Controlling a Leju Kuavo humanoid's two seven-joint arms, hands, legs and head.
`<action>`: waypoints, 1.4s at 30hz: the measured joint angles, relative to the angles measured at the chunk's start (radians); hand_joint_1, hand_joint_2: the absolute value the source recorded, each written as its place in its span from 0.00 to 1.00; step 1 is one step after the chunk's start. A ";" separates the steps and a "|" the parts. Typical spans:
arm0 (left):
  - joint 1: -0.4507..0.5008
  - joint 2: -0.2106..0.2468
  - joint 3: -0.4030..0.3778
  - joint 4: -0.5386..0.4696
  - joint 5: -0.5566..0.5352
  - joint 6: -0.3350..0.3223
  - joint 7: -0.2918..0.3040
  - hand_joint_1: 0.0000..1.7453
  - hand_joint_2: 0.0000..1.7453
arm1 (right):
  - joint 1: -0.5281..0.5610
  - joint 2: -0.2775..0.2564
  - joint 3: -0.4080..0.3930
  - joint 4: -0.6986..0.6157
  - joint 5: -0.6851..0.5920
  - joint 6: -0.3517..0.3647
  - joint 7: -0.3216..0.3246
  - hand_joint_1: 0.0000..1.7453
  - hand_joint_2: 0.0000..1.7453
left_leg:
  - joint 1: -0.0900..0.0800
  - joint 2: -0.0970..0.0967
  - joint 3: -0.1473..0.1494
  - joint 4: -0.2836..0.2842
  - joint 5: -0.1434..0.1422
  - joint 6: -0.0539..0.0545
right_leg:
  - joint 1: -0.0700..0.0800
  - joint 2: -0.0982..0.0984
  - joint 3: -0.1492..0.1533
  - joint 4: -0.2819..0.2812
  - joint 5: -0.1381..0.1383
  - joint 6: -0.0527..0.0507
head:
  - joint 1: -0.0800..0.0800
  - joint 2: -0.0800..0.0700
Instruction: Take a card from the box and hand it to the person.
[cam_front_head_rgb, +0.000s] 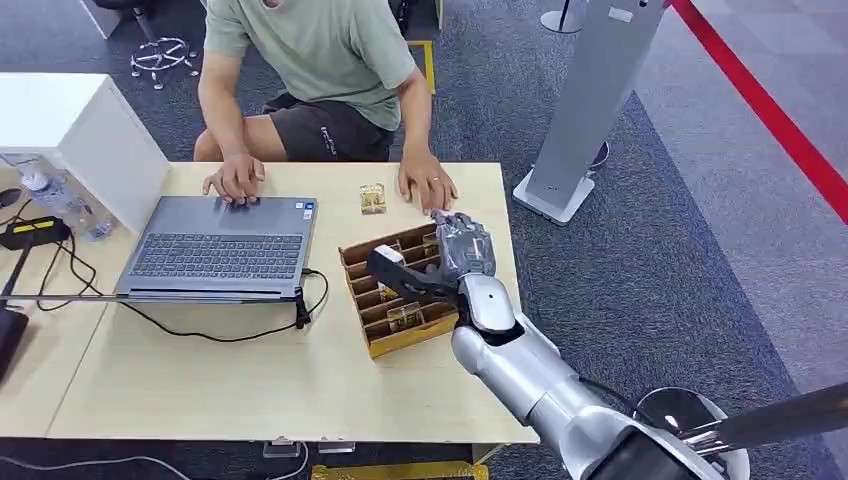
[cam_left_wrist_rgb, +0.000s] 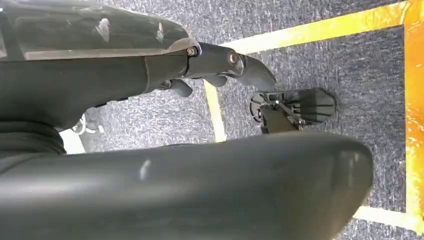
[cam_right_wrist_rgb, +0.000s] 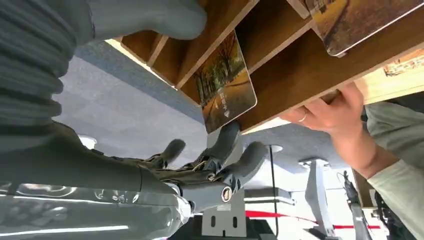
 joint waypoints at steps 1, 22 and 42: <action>0.000 0.000 0.000 0.000 0.000 0.000 0.000 0.00 0.00 | 0.000 0.000 0.000 0.001 -0.002 0.000 0.000 0.37 1.00 | 0.000 0.000 0.000 0.000 0.000 0.000 | 0.000 0.000 0.000 0.000 0.000 0.000 | 0.000 0.000; 0.003 0.000 0.000 0.000 0.006 -0.002 0.003 0.00 0.00 | -0.001 0.007 0.001 0.009 -0.015 0.002 -0.006 0.72 1.00 | 0.000 0.000 0.000 0.000 0.000 0.000 | 0.000 0.000 0.000 0.000 0.000 0.000 | 0.000 0.000; 0.003 0.000 -0.001 0.000 0.006 -0.002 0.003 0.00 0.00 | -0.005 0.010 0.002 0.011 -0.026 -0.001 -0.006 0.78 1.00 | 0.000 0.000 0.000 0.000 0.000 0.000 | 0.000 0.000 0.000 0.000 0.000 0.000 | 0.000 0.000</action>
